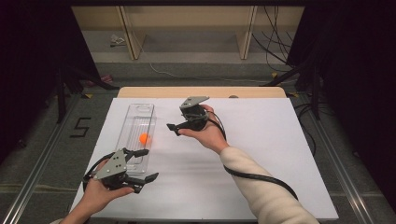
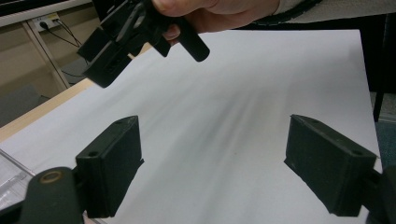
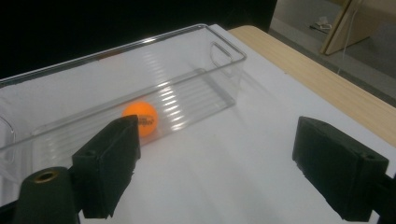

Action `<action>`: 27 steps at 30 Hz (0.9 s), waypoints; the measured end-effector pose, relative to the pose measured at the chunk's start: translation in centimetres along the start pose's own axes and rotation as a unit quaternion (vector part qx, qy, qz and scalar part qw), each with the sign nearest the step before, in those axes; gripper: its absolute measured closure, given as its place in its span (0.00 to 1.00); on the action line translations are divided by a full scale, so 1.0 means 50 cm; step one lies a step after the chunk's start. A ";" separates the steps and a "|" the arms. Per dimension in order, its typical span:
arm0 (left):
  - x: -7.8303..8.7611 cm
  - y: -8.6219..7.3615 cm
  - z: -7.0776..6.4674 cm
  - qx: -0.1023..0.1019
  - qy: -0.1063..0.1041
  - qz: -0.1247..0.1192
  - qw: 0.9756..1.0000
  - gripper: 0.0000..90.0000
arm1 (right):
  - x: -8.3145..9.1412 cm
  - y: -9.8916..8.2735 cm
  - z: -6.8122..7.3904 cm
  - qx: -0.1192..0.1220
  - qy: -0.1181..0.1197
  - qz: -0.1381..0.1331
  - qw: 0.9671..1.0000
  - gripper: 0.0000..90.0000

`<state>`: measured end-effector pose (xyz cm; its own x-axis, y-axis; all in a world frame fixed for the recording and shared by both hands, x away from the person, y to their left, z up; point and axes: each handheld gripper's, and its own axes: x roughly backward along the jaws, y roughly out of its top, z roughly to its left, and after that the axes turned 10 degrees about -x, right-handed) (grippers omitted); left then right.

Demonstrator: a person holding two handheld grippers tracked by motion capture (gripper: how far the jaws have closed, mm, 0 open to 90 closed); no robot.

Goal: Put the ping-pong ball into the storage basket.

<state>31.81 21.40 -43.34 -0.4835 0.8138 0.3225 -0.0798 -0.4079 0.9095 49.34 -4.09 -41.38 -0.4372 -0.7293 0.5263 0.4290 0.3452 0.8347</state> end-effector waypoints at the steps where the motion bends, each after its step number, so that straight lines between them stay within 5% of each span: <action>1: 0.000 0.000 0.000 0.000 0.000 -0.001 1.000 0.20 | 0.006 -0.003 -0.003 -0.002 -0.001 0.000 1.000 0.18; 27: 0.001 -0.001 0.001 0.002 0.001 0.001 1.000 0.20 | 0.130 -0.095 -0.087 -0.041 -0.045 -0.005 0.998 0.18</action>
<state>31.85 21.47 -43.35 -0.4854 0.8125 0.3229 -0.0759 -0.4072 0.9102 47.90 -13.03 -42.64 -0.5093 -0.6757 0.5330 0.4863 0.2851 0.8260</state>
